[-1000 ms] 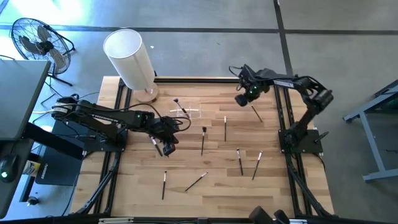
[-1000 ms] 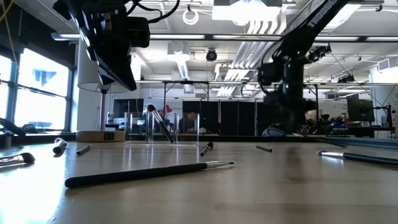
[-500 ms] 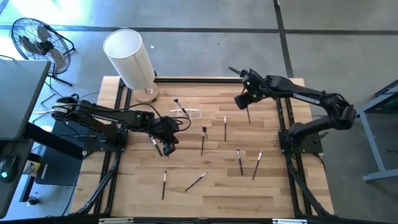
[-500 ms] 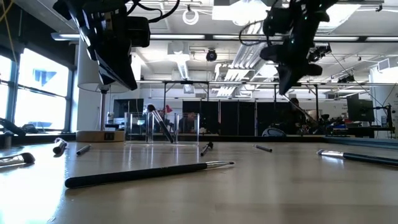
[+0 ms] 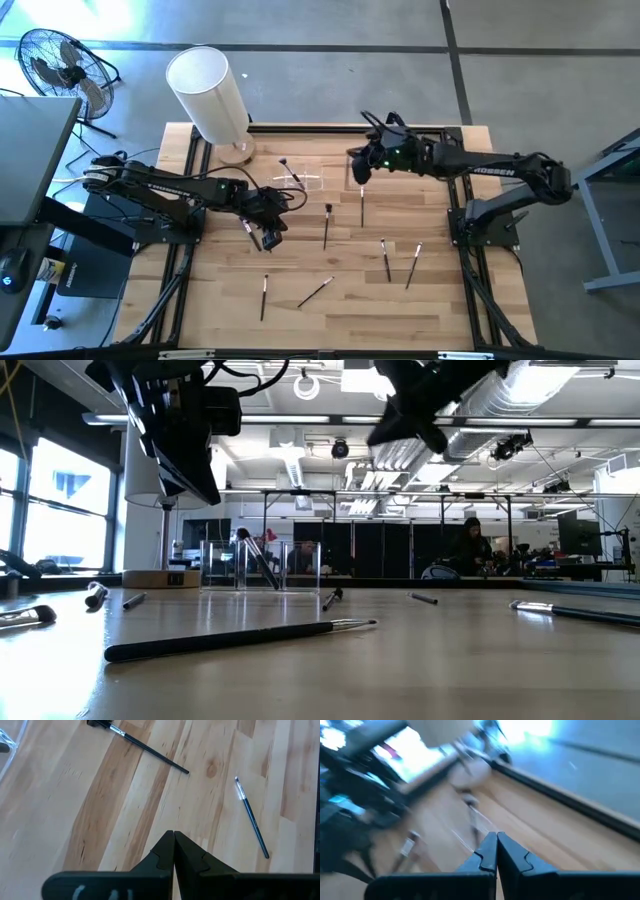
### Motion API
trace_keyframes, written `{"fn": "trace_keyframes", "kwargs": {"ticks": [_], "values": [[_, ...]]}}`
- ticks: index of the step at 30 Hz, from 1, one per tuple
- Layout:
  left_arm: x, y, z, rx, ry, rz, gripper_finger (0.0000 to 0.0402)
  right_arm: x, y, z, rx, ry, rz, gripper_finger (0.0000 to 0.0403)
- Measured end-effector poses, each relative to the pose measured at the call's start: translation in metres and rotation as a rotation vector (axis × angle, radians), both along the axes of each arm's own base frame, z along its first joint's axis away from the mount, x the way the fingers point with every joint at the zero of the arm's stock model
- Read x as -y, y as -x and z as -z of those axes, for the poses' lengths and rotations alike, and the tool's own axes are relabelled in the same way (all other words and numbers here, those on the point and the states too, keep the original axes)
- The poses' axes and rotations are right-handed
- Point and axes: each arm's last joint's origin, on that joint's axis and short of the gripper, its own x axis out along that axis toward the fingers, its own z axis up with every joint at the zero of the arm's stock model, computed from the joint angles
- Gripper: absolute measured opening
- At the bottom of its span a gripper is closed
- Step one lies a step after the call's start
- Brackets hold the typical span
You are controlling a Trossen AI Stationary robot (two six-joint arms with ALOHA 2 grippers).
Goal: Pick & Place Makeup Supplies
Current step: Put the black makeup brush into the transparent organizer
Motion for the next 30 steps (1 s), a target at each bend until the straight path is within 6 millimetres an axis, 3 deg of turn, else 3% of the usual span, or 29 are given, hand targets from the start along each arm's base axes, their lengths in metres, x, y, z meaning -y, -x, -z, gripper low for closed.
{"fn": "trace_keyframes", "kwargs": {"ticks": [7, 13, 24, 30], "values": [[0.000, -0.001, 0.000, 0.007, 0.002, -0.002, 0.0000, 0.010, -0.028, 0.009, 0.217, 0.150, -0.126, 0.0000], [0.000, -0.001, -0.001, 0.006, 0.016, -0.020, 0.0000, 0.029, -0.055, 0.033, 0.308, 0.265, -0.177, 0.0000], [0.000, -0.003, -0.003, 0.027, 0.051, -0.069, 0.0000, 0.053, -0.077, 0.102, 0.135, 0.296, -0.277, 0.0000], [-0.001, -0.004, -0.002, 0.024, 0.066, -0.122, 0.0001, 0.052, -0.076, 0.111, 0.090, 0.223, -0.299, 0.0006]]}}
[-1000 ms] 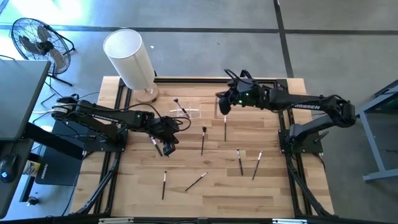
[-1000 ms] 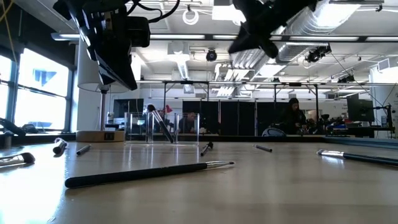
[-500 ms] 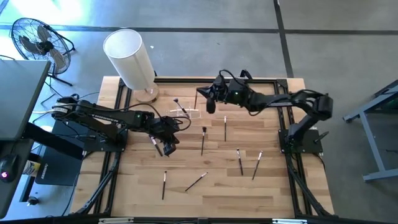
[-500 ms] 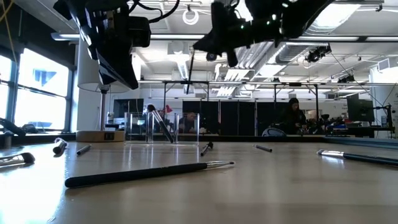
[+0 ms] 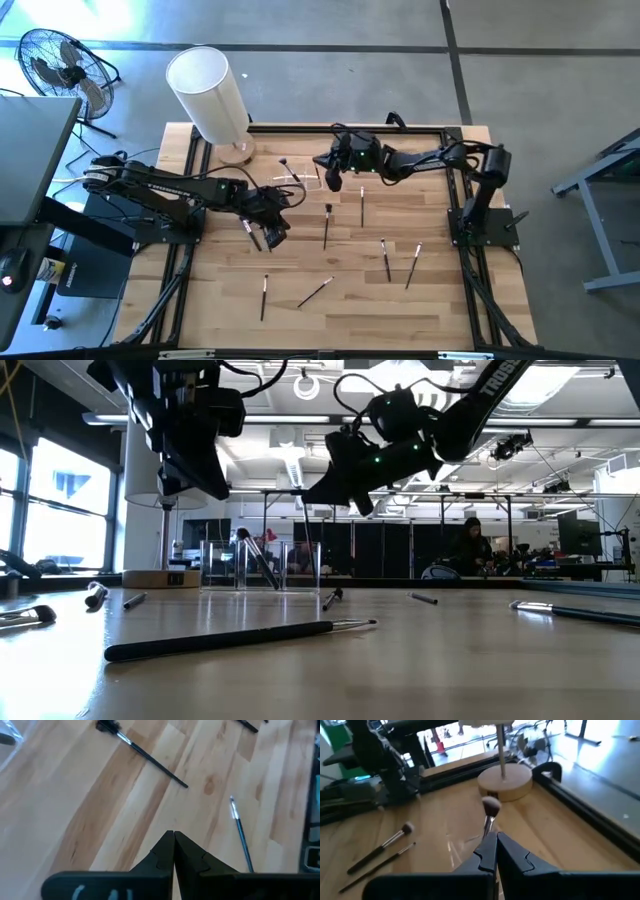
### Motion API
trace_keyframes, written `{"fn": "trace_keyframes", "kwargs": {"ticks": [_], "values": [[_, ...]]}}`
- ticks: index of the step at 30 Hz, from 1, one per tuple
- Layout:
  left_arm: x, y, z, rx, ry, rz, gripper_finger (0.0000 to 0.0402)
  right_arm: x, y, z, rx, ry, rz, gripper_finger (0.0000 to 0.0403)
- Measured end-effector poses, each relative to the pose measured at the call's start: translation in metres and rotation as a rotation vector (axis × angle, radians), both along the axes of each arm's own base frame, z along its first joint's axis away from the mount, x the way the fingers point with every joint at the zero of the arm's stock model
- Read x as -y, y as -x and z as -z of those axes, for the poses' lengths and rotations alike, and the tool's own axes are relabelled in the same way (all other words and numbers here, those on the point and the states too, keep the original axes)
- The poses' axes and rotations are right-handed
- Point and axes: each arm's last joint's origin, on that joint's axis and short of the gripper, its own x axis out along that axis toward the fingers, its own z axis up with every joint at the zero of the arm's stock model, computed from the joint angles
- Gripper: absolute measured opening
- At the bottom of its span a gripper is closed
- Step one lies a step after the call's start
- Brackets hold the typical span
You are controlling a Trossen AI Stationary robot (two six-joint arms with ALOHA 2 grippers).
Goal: Pick & Place Makeup Supplies
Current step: Put the black makeup brush into the transparent organizer
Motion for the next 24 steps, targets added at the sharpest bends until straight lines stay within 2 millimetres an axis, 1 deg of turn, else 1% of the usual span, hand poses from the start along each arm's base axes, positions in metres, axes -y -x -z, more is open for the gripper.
{"fn": "trace_keyframes", "kwargs": {"ticks": [4, 7, 10, 14, 16, 19, 24], "values": [[-0.001, -0.003, 0.001, 0.015, -0.025, -0.023, 0.0014, -0.002, 0.004, -0.003, -0.020, -0.036, -0.056, 0.0034], [-0.001, -0.005, -0.001, 0.040, -0.030, -0.031, 0.0038, -0.003, 0.008, -0.012, -0.031, -0.028, -0.060, 0.0064], [-0.002, -0.006, -0.003, 0.065, -0.034, -0.060, 0.0074, -0.006, 0.016, -0.024, -0.065, -0.004, -0.059, 0.0092], [-0.004, -0.007, -0.004, 0.082, -0.059, -0.130, 0.0117, -0.014, 0.030, -0.050, -0.081, 0.048, 0.002, 0.0118], [-0.004, -0.007, -0.004, 0.085, -0.077, -0.147, 0.0131, -0.019, 0.033, -0.060, -0.066, 0.106, 0.043, 0.0126], [-0.004, -0.007, -0.004, 0.085, -0.085, -0.148, 0.0141, -0.026, 0.032, -0.066, -0.040, 0.135, 0.077, 0.0131], [-0.004, -0.007, -0.004, 0.083, -0.122, -0.111, 0.0142, -0.034, 0.030, -0.063, -0.047, 0.045, 0.087, 0.0123]]}}
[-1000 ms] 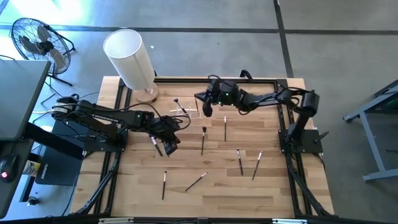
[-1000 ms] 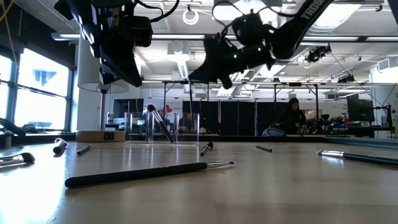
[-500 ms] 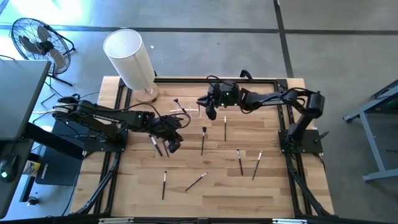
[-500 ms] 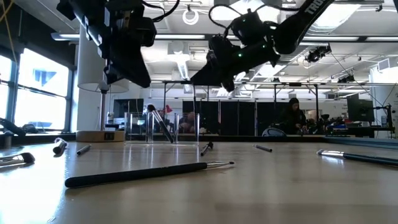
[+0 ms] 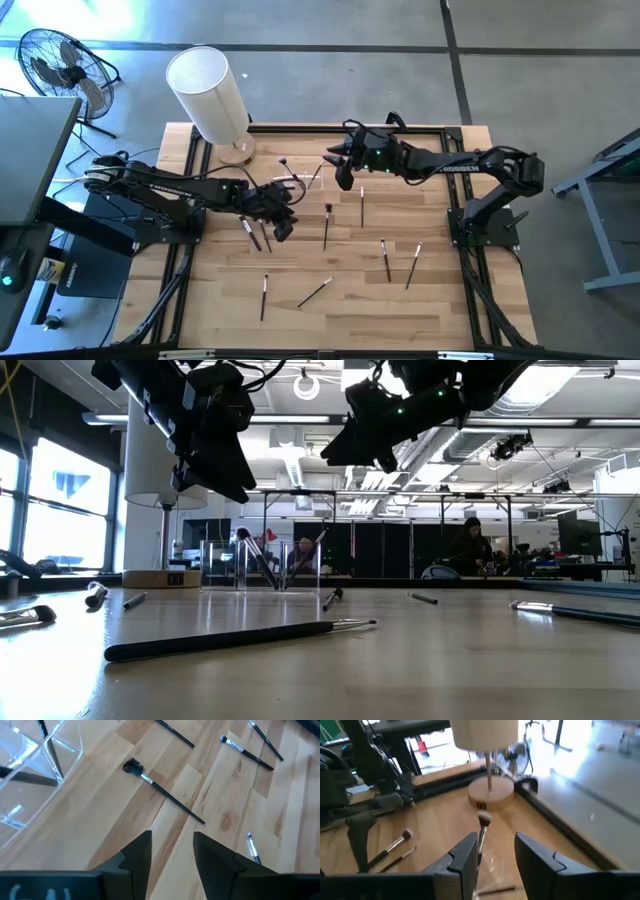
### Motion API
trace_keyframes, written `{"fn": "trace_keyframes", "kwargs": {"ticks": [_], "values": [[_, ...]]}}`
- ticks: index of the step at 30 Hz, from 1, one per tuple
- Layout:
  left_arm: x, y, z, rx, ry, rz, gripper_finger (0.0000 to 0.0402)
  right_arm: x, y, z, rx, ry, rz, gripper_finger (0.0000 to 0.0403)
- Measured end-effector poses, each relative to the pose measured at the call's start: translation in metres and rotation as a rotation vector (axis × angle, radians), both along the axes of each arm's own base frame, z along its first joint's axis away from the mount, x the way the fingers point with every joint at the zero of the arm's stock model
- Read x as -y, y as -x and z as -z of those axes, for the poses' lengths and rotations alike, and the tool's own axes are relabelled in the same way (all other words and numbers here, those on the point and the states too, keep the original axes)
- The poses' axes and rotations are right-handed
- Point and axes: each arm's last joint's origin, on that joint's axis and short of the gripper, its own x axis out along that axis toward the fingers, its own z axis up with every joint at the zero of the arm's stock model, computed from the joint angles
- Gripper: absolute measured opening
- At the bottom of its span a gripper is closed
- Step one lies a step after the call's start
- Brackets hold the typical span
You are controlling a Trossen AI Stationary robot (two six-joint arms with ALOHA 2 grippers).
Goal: Pick & Place Makeup Supplies
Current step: Put the black makeup brush into the transparent organizer
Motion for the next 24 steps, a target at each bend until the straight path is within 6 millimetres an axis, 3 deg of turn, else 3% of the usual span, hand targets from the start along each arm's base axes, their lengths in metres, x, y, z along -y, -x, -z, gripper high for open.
{"fn": "trace_keyframes", "kwargs": {"ticks": [5, 8, 13, 18, 24], "values": [[0.000, 0.000, 0.000, -0.002, -0.007, 0.015, 0.0143, -0.018, 0.001, 0.010, -0.090, -0.130, -0.005, 0.0109], [0.000, 0.001, 0.001, -0.011, 0.054, -0.052, 0.0143, -0.027, 0.010, 0.023, -0.255, -0.212, 0.072, 0.0093], [-0.002, 0.019, 0.008, -0.214, 0.244, -0.382, 0.0143, -0.042, 0.030, 0.046, -0.552, -0.313, 0.171, 0.0056], [-0.004, 0.049, 0.012, -0.491, 0.326, -0.738, 0.0143, -0.058, 0.038, 0.061, -0.601, -0.337, 0.139, 0.0023], [-0.005, 0.061, 0.017, -0.532, 0.418, -1.028, 0.0143, -0.073, 0.044, 0.081, -0.605, -0.345, 0.029, 0.0003]]}}
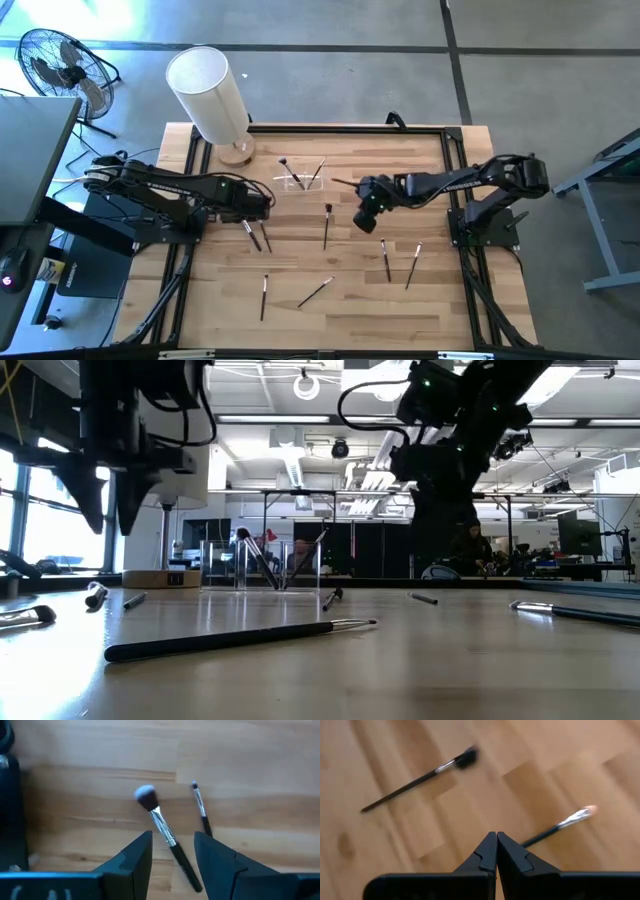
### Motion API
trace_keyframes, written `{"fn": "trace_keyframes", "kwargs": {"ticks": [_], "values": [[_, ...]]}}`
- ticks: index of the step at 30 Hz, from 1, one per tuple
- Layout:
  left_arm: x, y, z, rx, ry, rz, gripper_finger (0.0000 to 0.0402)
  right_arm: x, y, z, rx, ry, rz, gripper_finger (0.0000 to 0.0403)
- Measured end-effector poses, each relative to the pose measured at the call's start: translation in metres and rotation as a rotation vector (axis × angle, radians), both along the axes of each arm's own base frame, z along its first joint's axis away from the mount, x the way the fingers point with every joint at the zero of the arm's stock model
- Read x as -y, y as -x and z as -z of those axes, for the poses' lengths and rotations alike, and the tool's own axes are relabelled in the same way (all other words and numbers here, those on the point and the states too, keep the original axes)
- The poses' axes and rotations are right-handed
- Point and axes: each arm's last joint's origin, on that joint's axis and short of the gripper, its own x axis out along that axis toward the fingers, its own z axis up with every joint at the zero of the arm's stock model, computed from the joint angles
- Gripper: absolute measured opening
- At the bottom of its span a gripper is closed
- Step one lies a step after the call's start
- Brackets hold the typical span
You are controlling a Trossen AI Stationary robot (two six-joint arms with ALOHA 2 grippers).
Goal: Pick & Place Makeup Supplies
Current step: Put the black makeup brush into the transparent organizer
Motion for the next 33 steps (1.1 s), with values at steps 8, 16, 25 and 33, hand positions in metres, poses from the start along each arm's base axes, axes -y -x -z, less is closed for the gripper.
{"fn": "trace_keyframes", "kwargs": {"ticks": [8, 16, 25, 33], "values": [[-0.001, 0.010, 0.037, 0.028, 0.020, -0.265, 0.0143, -0.015, 0.006, 0.018, 0.087, -0.160, -0.167, 0.0008], [-0.003, 0.020, 0.058, 0.045, -0.018, -0.396, 0.0143, -0.023, 0.007, 0.021, 0.105, -0.200, -0.279, 0.0002], [-0.004, 0.028, 0.075, 0.074, -0.055, -0.461, 0.0143, -0.024, 0.007, 0.020, 0.110, -0.224, -0.321, 0.0003], [-0.004, 0.031, 0.080, 0.078, -0.040, -0.458, 0.0109, -0.024, 0.007, 0.020, 0.111, -0.215, -0.333, 0.0006]]}}
